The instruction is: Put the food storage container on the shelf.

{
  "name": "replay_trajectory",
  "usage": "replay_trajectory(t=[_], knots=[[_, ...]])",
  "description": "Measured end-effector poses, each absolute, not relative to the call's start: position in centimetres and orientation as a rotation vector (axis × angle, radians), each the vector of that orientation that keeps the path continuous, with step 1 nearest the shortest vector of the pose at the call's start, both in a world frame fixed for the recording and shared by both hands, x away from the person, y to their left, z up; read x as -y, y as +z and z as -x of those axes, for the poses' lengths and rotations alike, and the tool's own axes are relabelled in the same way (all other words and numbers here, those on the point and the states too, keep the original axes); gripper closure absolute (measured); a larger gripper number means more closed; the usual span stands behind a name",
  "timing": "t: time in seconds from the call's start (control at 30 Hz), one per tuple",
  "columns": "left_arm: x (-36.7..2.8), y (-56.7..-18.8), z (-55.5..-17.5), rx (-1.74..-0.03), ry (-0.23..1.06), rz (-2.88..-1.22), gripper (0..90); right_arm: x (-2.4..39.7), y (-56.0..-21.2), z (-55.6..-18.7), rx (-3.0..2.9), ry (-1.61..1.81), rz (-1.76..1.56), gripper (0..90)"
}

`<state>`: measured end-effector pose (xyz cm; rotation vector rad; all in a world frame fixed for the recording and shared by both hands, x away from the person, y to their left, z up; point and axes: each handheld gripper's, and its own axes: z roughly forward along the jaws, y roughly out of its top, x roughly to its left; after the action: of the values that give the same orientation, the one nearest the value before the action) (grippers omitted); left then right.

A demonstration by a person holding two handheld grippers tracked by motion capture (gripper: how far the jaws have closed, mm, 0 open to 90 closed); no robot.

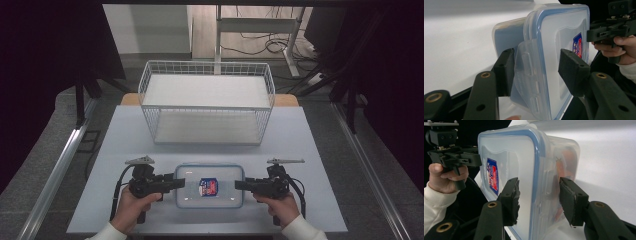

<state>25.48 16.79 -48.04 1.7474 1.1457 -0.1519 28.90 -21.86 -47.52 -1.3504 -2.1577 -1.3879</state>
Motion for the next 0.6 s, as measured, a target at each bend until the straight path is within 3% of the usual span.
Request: replay_trajectory(t=[0.6], knots=[[-17.1, -47.9, -28.2, -1.146, -0.144, -1.751, 48.5, 21.6, -47.4, -31.4, 2.165, -1.39, 1.346, 51.2]])
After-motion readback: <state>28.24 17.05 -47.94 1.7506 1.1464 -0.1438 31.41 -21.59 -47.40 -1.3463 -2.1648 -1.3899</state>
